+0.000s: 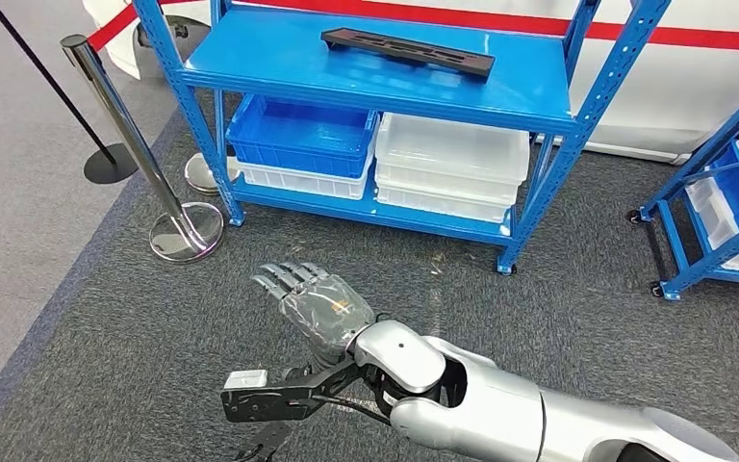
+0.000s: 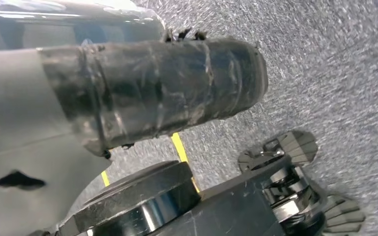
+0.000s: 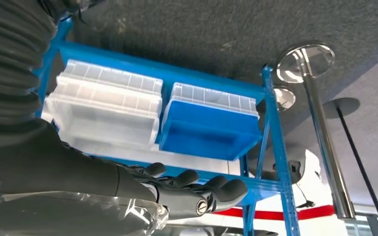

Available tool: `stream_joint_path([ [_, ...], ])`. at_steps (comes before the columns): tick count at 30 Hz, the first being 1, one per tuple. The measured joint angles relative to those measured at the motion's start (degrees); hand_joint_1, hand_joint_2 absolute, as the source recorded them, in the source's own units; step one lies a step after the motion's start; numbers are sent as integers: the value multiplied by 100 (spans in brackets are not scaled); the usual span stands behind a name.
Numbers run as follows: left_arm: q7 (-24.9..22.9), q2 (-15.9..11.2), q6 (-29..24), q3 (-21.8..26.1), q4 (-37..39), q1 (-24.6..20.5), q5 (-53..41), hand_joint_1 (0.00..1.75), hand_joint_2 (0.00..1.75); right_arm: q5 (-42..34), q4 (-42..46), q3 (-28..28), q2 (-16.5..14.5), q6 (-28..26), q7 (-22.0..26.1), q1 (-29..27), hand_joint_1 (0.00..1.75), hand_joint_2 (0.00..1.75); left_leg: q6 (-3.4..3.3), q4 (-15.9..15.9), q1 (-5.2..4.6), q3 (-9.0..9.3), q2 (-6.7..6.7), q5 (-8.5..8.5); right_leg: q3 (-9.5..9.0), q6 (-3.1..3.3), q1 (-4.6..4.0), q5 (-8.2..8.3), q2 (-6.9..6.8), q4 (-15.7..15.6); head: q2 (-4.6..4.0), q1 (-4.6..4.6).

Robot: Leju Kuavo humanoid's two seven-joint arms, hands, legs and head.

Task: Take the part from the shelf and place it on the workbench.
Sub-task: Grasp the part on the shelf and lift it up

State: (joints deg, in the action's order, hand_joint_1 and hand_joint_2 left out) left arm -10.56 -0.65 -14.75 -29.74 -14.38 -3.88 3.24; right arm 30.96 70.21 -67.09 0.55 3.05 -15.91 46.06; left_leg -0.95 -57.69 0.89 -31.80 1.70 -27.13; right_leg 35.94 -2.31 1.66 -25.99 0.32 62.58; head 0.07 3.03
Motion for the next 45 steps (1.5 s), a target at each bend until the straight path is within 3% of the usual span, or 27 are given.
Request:
stream_joint_path([
  [2,19,-48,-74,1,10,-6,45,0,0,-83,-15,31,1,-42,-27,-34,0,0,86,-37,-2,-52,30,-18,-93,45,-17,30,53,-258,0,1],
  [4,35,-104,-145,2,20,-2,89,0,0,-114,-25,45,-2,-86,-62,-56,0,0,156,-25,9,-73,36,-13,-90,127,-35,17,51,-290,0,13],
  [6,39,-161,-206,3,30,-4,145,0,0,-119,-27,71,-7,-125,-85,-61,0,0,211,-161,21,-128,-29,-113,-120,206,-25,18,34,-321,0,27],
  [9,40,-228,-289,7,36,-17,271,0,0,-128,-28,113,-8,-163,-87,-70,0,0,256,-1131,19,-621,-123,-526,-157,281,-42,2,-14,-337,0,54],
  [10,43,-251,-326,9,37,-14,313,0,0,-137,-28,118,-7,-179,-87,-83,0,0,259,-1465,19,-812,-126,-611,-162,295,-59,-6,-24,-334,0,55],
  [11,52,-277,-372,10,39,-9,350,0,0,-151,-29,119,-7,-195,-88,-98,0,0,253,-1620,18,-924,-127,-587,-172,309,-75,-16,-28,-331,0,55],
  [12,66,-302,-420,12,40,-5,384,0,0,-164,-29,121,-7,-208,-90,-110,0,0,237,-1561,17,-933,-127,-458,-188,321,-89,-28,-30,-328,0,55],
  [13,84,-329,-467,15,42,-4,417,0,0,-179,-28,128,-7,-217,-93,-116,0,0,212,-1287,14,-831,-129,-241,-213,327,-99,-41,-29,-327,0,55],
  [15,118,-377,-567,27,43,-9,503,0,0,-196,-27,147,-7,-221,-103,-116,0,0,147,-555,-13,-511,-144,134,-257,322,-122,-72,-28,-327,0,51],
  [16,137,-394,-622,39,44,-15,557,0,0,-201,-26,156,-5,-222,-111,-116,0,0,117,-285,-33,-385,-151,208,-258,308,-133,-79,-28,-324,0,51],
  [18,171,-423,-721,72,44,-18,664,0,0,-207,-26,165,-1,-224,-134,-119,0,0,87,-110,-66,-303,-150,187,-238,271,-148,-72,-34,-332,0,46],
  [21,207,-449,-796,130,45,-8,757,0,0,-211,-20,185,12,-226,-165,-121,0,0,32,-18,-24,-270,-142,205,-197,194,-153,-149,-38,-256,0,38],
  [23,219,-458,-817,161,46,-14,792,0,0,-211,-15,206,28,-226,-180,-125,0,0,-6,22,-2,-244,-145,223,39,143,-144,-422,-31,235,0,20],
  [25,222,-468,-825,203,46,-19,814,0,0,-212,-15,215,52,-225,-187,-154,0,0,-26,19,-6,-244,-142,219,417,117,-131,-713,-31,967,0,10],
  [26,224,-470,-826,223,47,-18,820,0,0,-212,-15,215,65,-224,-188,-175,0,0,-30,15,-7,-243,-140,214,548,111,-123,-742,-31,1189,0,9],
  [27,226,-472,-826,237,48,-17,828,0,0,-213,-16,215,75,-224,-188,-189,0,0,-29,6,-6,-242,-134,208,582,108,-115,-660,-32,1202,0,8],
  [28,230,-472,-826,245,48,-16,840,0,0,-213,-16,215,81,-223,-188,-196,0,0,-21,-9,-2,-241,-126,198,506,109,-107,-474,-32,989,0,9],
  [29,237,-472,-826,249,48,-16,853,0,0,-213,-16,215,84,-222,-188,-197,0,0,-6,-32,2,-241,-117,182,344,116,-98,-246,-30,606,0,7],
  [31,257,-473,-828,257,49,-18,875,0,0,-213,-16,216,85,-219,-188,-195,0,0,44,-90,-8,-266,-99,145,34,144,-101,8,-12,-65,0,11],
  [32,268,-474,-831,261,49,-19,882,0,0,-213,-17,216,85,-218,-189,-196,0,0,73,-109,-13,-282,-93,137,-38,161,-111,34,-3,-222,0,13],
  [35,280,-483,-832,279,50,-19,904,0,0,-213,-17,217,84,-215,-192,-202,0,0,157,-97,-5,-298,-92,143,-55,242,-124,37,0,-279,0,18],
  [37,279,-484,-804,286,50,-19,909,0,0,-213,-16,217,79,-215,-192,-198,0,0,207,-281,3,-375,-118,5,-80,303,-100,61,-13,-320,0,36],
  [40,263,-485,-759,286,51,-17,896,0,0,-213,-21,216,74,-211,-192,-208,0,0,260,-1244,11,-815,-140,-456,-93,353,-109,61,-32,-331,0,62],
  [41,252,-486,-749,286,51,-14,891,0,0,-213,-25,215,74,-209,-191,-220,0,0,267,-1501,11,-943,-140,-518,-95,357,-117,59,-34,-330,0,61],
  [42,240,-487,-742,286,52,-11,886,0,0,-213,-27,214,74,-208,-191,-229,0,0,267,-1592,11,-995,-140,-489,-97,360,-122,56,-35,-327,0,62],
  [43,229,-486,-738,286,52,-11,882,0,0,-213,-29,214,74,-207,-191,-236,0,0,258,-1455,11,-938,-140,-353,-100,361,-124,54,-33,-324,0,62],
  [45,211,-486,-735,286,53,-17,877,0,0,-213,-29,213,74,-207,-190,-239,0,0,219,-766,6,-613,-142,11,-107,353,-128,44,-26,-318,0,61],
])
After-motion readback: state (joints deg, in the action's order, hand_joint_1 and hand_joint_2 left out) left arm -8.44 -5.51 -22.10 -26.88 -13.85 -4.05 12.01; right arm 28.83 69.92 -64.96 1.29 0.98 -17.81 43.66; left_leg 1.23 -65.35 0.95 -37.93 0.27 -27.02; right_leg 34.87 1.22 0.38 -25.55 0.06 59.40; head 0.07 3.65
